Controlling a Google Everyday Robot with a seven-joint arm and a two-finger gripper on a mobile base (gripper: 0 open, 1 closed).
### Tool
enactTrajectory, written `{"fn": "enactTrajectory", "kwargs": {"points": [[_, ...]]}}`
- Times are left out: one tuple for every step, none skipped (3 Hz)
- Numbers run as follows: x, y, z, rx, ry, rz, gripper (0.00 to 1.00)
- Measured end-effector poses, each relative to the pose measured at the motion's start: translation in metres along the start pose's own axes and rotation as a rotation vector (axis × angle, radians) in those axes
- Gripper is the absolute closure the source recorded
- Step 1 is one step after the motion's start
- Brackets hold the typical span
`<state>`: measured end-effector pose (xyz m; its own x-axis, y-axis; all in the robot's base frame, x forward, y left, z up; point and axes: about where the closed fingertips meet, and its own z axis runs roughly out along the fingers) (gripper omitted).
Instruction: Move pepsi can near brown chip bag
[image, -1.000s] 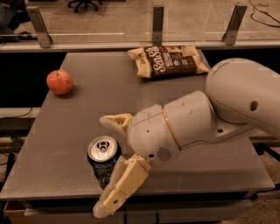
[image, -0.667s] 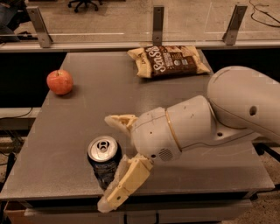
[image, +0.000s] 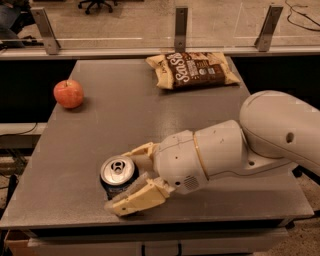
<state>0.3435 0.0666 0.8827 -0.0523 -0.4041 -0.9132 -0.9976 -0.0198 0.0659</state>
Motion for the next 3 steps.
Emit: {"fn": "enactTrajectory", "kwargs": {"points": [[-0.002,-0.010,-0.010,0.025,-0.008,-0.001,0.64],[-0.014,-0.036,-0.040,0.093,-0.012,-0.035,0.87],[-0.020,-0.037,-0.042,0.101,-0.013,-0.048,1.00]]}}
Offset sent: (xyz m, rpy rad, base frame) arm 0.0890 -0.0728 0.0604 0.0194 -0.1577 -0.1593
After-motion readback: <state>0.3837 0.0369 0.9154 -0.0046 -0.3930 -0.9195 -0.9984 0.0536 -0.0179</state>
